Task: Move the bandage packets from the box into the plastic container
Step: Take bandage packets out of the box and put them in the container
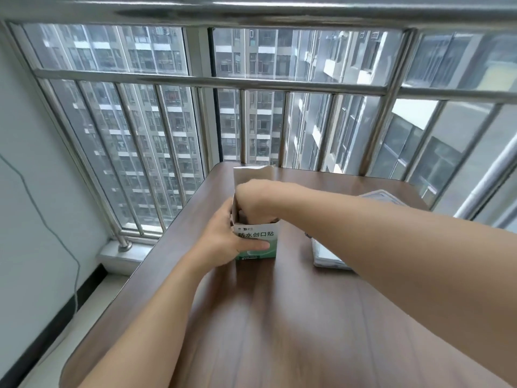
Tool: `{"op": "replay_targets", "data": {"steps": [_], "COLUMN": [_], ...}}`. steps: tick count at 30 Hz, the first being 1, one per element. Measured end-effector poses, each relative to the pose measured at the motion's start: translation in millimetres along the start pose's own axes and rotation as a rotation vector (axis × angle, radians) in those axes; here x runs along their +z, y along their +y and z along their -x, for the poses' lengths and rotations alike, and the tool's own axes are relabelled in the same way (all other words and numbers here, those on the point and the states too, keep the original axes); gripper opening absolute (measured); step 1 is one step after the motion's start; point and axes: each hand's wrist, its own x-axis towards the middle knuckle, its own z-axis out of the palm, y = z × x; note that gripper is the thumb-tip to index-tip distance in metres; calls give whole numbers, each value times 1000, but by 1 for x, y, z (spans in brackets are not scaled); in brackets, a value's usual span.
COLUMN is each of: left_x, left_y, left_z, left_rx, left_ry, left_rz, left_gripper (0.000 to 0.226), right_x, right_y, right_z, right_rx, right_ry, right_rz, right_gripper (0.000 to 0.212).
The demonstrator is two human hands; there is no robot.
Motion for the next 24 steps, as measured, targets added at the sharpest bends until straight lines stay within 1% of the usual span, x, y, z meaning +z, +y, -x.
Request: {"op": "replay_targets", "data": {"steps": [2, 3, 5, 7, 8, 12, 15, 18, 19, 21, 24], "left_x": [3, 3, 1, -1, 1, 7, 6, 3, 3, 2, 3], "left_y": [1, 0, -2, -3, -3, 1, 3, 1, 1, 0, 1], "left_z": [0, -1, -3, -3, -4, -3, -2, -2, -2, -3, -2], "left_rx": [16, 17, 18, 9, 7, 29, 23, 8, 6, 2, -5], "left_ry": [-10, -14, -29, -28, -28, -41, -51, -33, -34, -40, -32], "left_rz": [-8, -10, -16, -20, -22, -38, -47, -46, -43, -35, -22], "left_gripper": [75, 75, 79, 79, 79, 82, 82, 84, 84, 84, 82], "right_x": [0, 0, -2, -5, -7, -10, -10, -10, -9, -8, -9], "right_y": [4, 7, 15, 22, 26, 34, 37, 39, 39, 38, 41], "right_z": [5, 6, 6, 8, 9, 13, 15, 16, 16, 14, 13], "right_rx": [1, 2, 22, 18, 9, -23, -40, -81, -98, -123, -126], "right_ry": [-12, -15, -52, -110, -138, -187, -209, -194, -176, -139, -131], "right_rz": [-48, -99, -276, -443, -480, -499, -536, -521, -508, -507, -499], "right_gripper": [40, 38, 25, 24, 22, 25, 21, 35, 36, 31, 23]}}
